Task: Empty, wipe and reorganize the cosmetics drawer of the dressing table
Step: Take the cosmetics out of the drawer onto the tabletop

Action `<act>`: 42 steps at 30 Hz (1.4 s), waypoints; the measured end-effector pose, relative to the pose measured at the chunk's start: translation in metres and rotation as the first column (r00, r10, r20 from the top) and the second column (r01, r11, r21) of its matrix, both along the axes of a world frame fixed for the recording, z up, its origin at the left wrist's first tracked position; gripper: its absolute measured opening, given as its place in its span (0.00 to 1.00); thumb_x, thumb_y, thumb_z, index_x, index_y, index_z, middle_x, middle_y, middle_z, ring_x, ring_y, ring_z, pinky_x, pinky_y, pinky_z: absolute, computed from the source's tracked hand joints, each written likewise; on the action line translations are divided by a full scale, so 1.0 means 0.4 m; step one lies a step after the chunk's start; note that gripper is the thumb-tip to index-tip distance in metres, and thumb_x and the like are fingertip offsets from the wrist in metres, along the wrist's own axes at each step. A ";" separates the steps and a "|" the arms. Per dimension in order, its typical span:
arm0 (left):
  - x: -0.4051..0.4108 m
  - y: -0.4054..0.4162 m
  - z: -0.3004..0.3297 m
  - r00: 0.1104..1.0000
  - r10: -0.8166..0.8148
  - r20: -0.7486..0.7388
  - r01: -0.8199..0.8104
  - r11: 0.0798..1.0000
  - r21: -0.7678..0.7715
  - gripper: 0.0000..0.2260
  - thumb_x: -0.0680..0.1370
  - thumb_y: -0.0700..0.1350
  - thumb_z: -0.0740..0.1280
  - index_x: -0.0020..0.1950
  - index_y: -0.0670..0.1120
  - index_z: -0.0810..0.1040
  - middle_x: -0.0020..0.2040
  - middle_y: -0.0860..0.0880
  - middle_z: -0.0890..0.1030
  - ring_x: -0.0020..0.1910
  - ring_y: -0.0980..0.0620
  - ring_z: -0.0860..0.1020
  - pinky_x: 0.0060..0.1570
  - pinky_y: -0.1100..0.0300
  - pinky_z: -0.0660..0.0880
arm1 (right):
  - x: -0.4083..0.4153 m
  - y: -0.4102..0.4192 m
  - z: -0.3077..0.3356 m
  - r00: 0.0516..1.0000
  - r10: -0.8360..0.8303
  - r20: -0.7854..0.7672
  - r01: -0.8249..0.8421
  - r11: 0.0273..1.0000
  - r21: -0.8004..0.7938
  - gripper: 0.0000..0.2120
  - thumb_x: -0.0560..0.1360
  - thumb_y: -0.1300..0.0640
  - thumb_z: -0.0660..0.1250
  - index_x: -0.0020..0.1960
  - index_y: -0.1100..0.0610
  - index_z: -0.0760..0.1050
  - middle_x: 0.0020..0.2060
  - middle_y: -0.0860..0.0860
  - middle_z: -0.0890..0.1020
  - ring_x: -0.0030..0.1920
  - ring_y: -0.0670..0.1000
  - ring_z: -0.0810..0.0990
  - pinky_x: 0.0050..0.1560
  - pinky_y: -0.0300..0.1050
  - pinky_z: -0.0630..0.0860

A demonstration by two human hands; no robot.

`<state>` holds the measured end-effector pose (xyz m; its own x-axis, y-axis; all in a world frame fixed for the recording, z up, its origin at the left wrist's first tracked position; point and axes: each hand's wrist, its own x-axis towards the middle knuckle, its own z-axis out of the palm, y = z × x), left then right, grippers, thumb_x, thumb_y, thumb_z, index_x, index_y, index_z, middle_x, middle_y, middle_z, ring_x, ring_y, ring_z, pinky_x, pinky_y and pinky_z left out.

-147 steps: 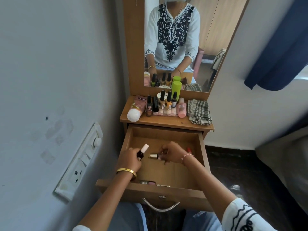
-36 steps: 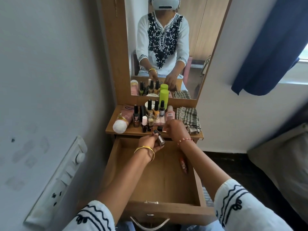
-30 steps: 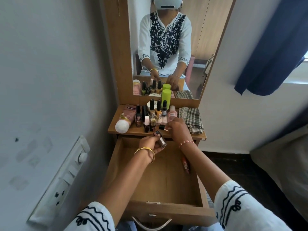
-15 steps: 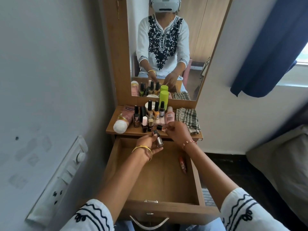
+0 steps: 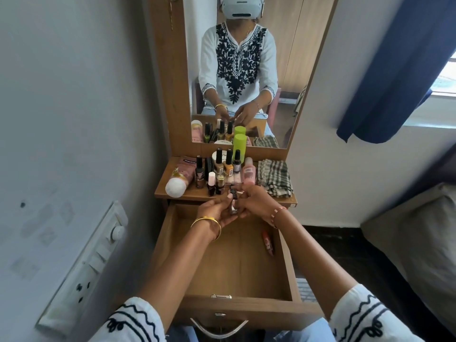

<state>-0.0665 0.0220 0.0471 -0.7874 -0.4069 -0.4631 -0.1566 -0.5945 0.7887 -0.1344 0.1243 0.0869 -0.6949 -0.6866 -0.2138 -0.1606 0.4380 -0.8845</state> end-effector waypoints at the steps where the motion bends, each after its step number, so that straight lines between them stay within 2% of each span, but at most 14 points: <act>1: 0.001 0.001 0.000 1.000 0.006 -0.004 -0.006 1.000 -0.011 0.03 0.74 0.39 0.68 0.41 0.41 0.76 0.29 0.48 0.83 0.33 0.50 0.81 0.36 0.57 0.80 | 0.001 0.002 0.002 0.999 0.002 0.035 -0.001 1.000 -0.017 0.19 0.73 0.70 0.64 0.62 0.60 0.69 0.33 0.52 0.77 0.29 0.46 0.78 0.32 0.35 0.78; 4: 0.000 0.007 0.002 0.999 0.037 -0.020 -0.037 0.999 -0.013 0.03 0.76 0.40 0.66 0.43 0.41 0.77 0.37 0.45 0.82 0.39 0.48 0.80 0.41 0.56 0.80 | -0.008 0.004 0.003 0.989 -0.057 0.139 0.070 0.993 -0.095 0.17 0.71 0.72 0.66 0.56 0.60 0.68 0.37 0.54 0.78 0.32 0.49 0.79 0.33 0.39 0.80; 6: -0.003 0.010 0.005 0.996 0.074 -0.039 -0.074 0.997 -0.004 0.05 0.77 0.39 0.64 0.43 0.41 0.77 0.42 0.43 0.80 0.41 0.49 0.79 0.38 0.59 0.80 | -0.018 0.001 0.006 0.981 -0.098 0.167 0.122 0.983 -0.135 0.16 0.70 0.73 0.67 0.53 0.61 0.67 0.42 0.56 0.78 0.37 0.52 0.80 0.35 0.41 0.80; 9: -0.011 0.011 0.009 0.993 0.108 -0.048 -0.106 0.994 0.027 0.08 0.79 0.39 0.60 0.43 0.40 0.77 0.41 0.43 0.79 0.40 0.50 0.78 0.38 0.59 0.79 | -0.042 -0.008 0.019 0.976 -0.177 0.129 0.201 0.958 -0.204 0.15 0.69 0.74 0.68 0.46 0.58 0.68 0.44 0.58 0.78 0.37 0.52 0.80 0.35 0.41 0.81; 12: -0.019 0.011 0.008 0.996 0.094 0.010 -0.094 0.994 0.049 0.10 0.80 0.41 0.58 0.47 0.39 0.77 0.43 0.43 0.79 0.40 0.49 0.78 0.44 0.56 0.76 | -0.088 -0.025 0.040 0.919 -0.386 -0.085 0.358 0.904 -0.234 0.17 0.66 0.71 0.72 0.49 0.59 0.70 0.44 0.54 0.78 0.39 0.50 0.79 0.35 0.37 0.79; 14: -0.017 0.011 0.001 0.995 0.078 0.068 -0.081 0.996 0.044 0.11 0.80 0.42 0.58 0.55 0.38 0.76 0.49 0.41 0.79 0.47 0.45 0.79 0.51 0.53 0.74 | -0.114 -0.041 0.049 0.848 -0.479 -0.227 0.433 0.873 -0.224 0.18 0.65 0.69 0.74 0.50 0.58 0.72 0.44 0.51 0.76 0.43 0.50 0.76 0.37 0.38 0.74; 16: -0.010 0.010 -0.009 0.990 0.073 0.124 -0.077 0.997 0.027 0.14 0.80 0.42 0.57 0.61 0.37 0.74 0.58 0.39 0.78 0.59 0.41 0.76 0.55 0.52 0.72 | -0.128 -0.057 0.045 0.824 -0.479 -0.303 0.437 0.877 -0.197 0.17 0.66 0.68 0.73 0.52 0.60 0.74 0.44 0.51 0.75 0.41 0.48 0.72 0.32 0.31 0.67; 18: -0.006 0.009 -0.016 0.986 0.068 0.154 -0.069 0.998 -0.002 0.14 0.80 0.41 0.57 0.62 0.37 0.73 0.62 0.38 0.76 0.63 0.41 0.74 0.55 0.51 0.71 | -0.133 -0.072 0.034 0.826 -0.420 -0.377 0.403 0.906 -0.127 0.15 0.69 0.69 0.71 0.53 0.61 0.73 0.44 0.53 0.77 0.37 0.45 0.71 0.28 0.28 0.65; 23: -0.006 0.007 -0.021 0.982 0.054 0.183 -0.044 0.997 -0.060 0.13 0.80 0.40 0.57 0.61 0.38 0.74 0.61 0.39 0.77 0.60 0.41 0.76 0.54 0.51 0.71 | -0.138 -0.101 0.016 0.811 -0.329 -0.484 0.351 0.935 -0.048 0.14 0.72 0.68 0.67 0.56 0.60 0.72 0.51 0.58 0.80 0.44 0.49 0.74 0.41 0.39 0.69; 28: -0.014 0.003 -0.017 0.982 0.047 0.184 -0.035 0.997 -0.066 0.12 0.80 0.40 0.58 0.61 0.39 0.74 0.51 0.42 0.78 0.50 0.46 0.76 0.46 0.53 0.73 | -0.136 -0.110 0.006 0.795 -0.276 -0.540 0.321 0.947 -0.012 0.18 0.72 0.66 0.68 0.59 0.58 0.69 0.55 0.59 0.79 0.52 0.56 0.79 0.46 0.44 0.75; 30: -0.013 0.005 -0.018 0.981 0.043 0.190 -0.032 0.998 -0.060 0.12 0.80 0.40 0.58 0.60 0.39 0.75 0.50 0.43 0.78 0.49 0.47 0.76 0.48 0.53 0.73 | -0.134 -0.109 0.003 0.795 -0.276 -0.540 0.322 0.947 -0.010 0.19 0.72 0.65 0.68 0.60 0.58 0.68 0.55 0.59 0.79 0.52 0.57 0.79 0.47 0.46 0.75; 34: -0.008 0.007 -0.026 0.982 0.031 0.186 -0.023 0.999 -0.046 0.11 0.79 0.41 0.59 0.59 0.40 0.75 0.43 0.46 0.79 0.42 0.49 0.77 0.44 0.55 0.74 | -0.132 -0.107 0.002 0.801 -0.277 -0.530 0.324 0.946 -0.005 0.19 0.72 0.65 0.69 0.61 0.57 0.68 0.54 0.58 0.79 0.51 0.56 0.80 0.50 0.49 0.79; 38: -0.005 0.007 -0.028 0.978 0.026 0.206 -0.015 0.998 -0.053 0.11 0.79 0.41 0.59 0.58 0.40 0.76 0.51 0.44 0.79 0.49 0.47 0.77 0.51 0.53 0.73 | -0.136 -0.109 -0.002 0.810 -0.278 -0.515 0.321 0.947 -0.006 0.20 0.71 0.65 0.70 0.61 0.57 0.70 0.54 0.58 0.80 0.51 0.55 0.80 0.49 0.48 0.79; 42: -0.005 0.006 -0.024 0.976 0.027 0.215 -0.015 0.998 -0.058 0.11 0.79 0.41 0.60 0.59 0.40 0.76 0.50 0.44 0.79 0.50 0.47 0.77 0.52 0.53 0.73 | -0.144 -0.107 -0.003 0.802 -0.283 -0.525 0.329 0.944 -0.007 0.21 0.71 0.65 0.70 0.61 0.58 0.70 0.52 0.57 0.80 0.45 0.51 0.77 0.45 0.42 0.76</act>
